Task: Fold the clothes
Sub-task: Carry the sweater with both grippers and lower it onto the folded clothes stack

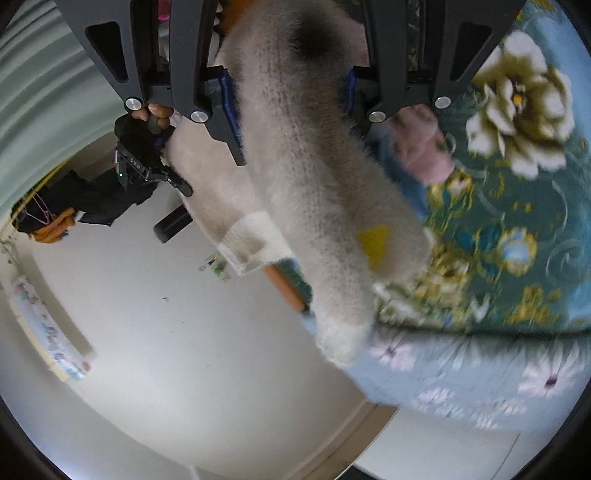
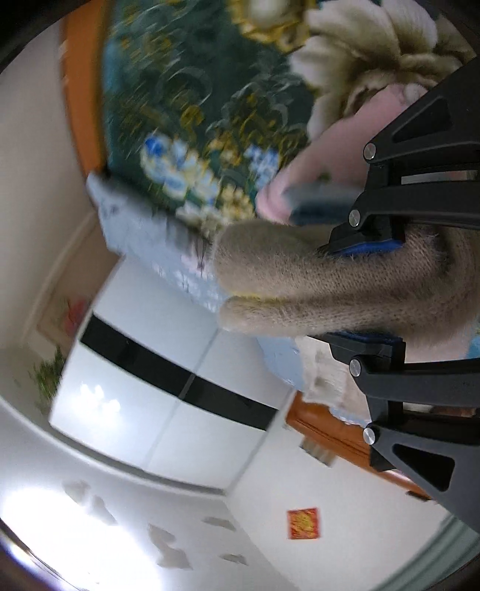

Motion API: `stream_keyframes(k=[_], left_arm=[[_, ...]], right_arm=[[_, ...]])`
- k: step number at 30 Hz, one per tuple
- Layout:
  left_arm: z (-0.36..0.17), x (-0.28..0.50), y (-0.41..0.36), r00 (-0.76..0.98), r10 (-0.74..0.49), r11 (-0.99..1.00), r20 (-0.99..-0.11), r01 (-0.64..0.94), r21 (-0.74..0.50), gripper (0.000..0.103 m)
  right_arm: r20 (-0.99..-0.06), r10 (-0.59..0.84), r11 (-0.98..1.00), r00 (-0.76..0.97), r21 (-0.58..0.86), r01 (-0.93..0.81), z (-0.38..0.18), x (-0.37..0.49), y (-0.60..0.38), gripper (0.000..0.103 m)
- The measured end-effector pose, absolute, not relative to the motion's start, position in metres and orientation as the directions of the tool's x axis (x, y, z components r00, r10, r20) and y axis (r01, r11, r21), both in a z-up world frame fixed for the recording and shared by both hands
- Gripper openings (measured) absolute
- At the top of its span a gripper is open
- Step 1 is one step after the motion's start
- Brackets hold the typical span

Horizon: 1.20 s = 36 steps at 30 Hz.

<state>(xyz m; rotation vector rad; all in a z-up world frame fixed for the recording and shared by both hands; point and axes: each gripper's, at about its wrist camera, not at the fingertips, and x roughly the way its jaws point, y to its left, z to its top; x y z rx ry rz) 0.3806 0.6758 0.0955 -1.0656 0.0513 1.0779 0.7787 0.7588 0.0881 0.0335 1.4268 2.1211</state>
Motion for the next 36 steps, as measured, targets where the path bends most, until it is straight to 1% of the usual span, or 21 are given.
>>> stream_keyframes(k=[3, 5, 8, 10, 12, 16, 18, 19, 20, 22, 26, 29, 31, 36], left_arm=[[0.074, 0.373, 0.673, 0.535, 0.660, 0.024, -0.528, -0.717, -0.697, 0.052], [0.061, 0.371, 0.671, 0.533, 0.646, -0.002, -0.547, -0.715, -0.699, 0.054], [0.047, 0.372, 0.670, 0.498, 0.636, -0.041, -0.590, -0.741, -0.670, 0.058], [0.041, 0.369, 0.669, 0.493, 0.624, -0.086, -0.607, -0.728, -0.680, 0.065], [0.035, 0.363, 0.665, 0.507, 0.607, -0.122, -0.612, -0.702, -0.702, 0.067], [0.040, 0.357, 0.653, 0.530, 0.615, -0.117, -0.584, -0.671, -0.732, 0.068], [0.045, 0.355, 0.646, 0.529, 0.619, -0.112, -0.580, -0.671, -0.732, 0.068], [0.049, 0.354, 0.643, 0.523, 0.622, -0.109, -0.582, -0.679, -0.726, 0.068], [0.051, 0.352, 0.640, 0.514, 0.626, -0.107, -0.587, -0.689, -0.717, 0.069], [0.057, 0.353, 0.634, 0.484, 0.630, -0.098, -0.607, -0.726, -0.681, 0.070], [0.063, 0.355, 0.620, 0.427, 0.642, -0.082, -0.636, -0.787, -0.612, 0.073], [0.068, 0.358, 0.607, 0.349, 0.671, -0.081, -0.654, -0.842, -0.533, 0.077], [0.069, 0.361, 0.597, 0.294, 0.687, -0.083, -0.664, -0.876, -0.474, 0.081], [0.069, 0.369, 0.568, 0.221, 0.713, -0.069, -0.665, -0.922, -0.381, 0.086]], right_arm=[[-0.284, 0.489, -0.168, -0.825, 0.897, -0.408, 0.053, 0.788, 0.763, 0.035], [-0.288, 0.497, -0.152, -0.819, 0.900, -0.408, 0.043, 0.789, 0.765, 0.036], [-0.328, 0.504, -0.130, -0.799, 0.886, -0.446, 0.043, 0.782, 0.766, 0.037], [-0.371, 0.500, -0.104, -0.783, 0.871, -0.479, 0.042, 0.777, 0.768, 0.038], [-0.409, 0.493, -0.085, -0.768, 0.856, -0.510, 0.041, 0.773, 0.768, 0.041], [-0.419, 0.495, -0.075, -0.762, 0.853, -0.517, 0.040, 0.772, 0.766, 0.045], [-0.426, 0.501, -0.077, -0.753, 0.845, -0.529, 0.043, 0.773, 0.763, 0.046], [-0.432, 0.508, -0.079, -0.745, 0.838, -0.540, 0.046, 0.774, 0.762, 0.049], [-0.442, 0.520, -0.082, -0.731, 0.827, -0.557, 0.049, 0.774, 0.760, 0.050], [-0.456, 0.556, -0.088, -0.695, 0.799, -0.595, 0.057, 0.776, 0.754, 0.056], [-0.460, 0.658, -0.084, -0.596, 0.742, -0.665, 0.079, 0.782, 0.734, 0.059], [-0.445, 0.728, -0.114, -0.521, 0.672, -0.732, 0.100, 0.777, 0.712, 0.061], [-0.437, 0.762, -0.130, -0.478, 0.620, -0.774, 0.112, 0.770, 0.698, 0.075], [-0.435, 0.801, -0.192, -0.413, 0.467, -0.863, 0.129, 0.737, 0.657, 0.076]])
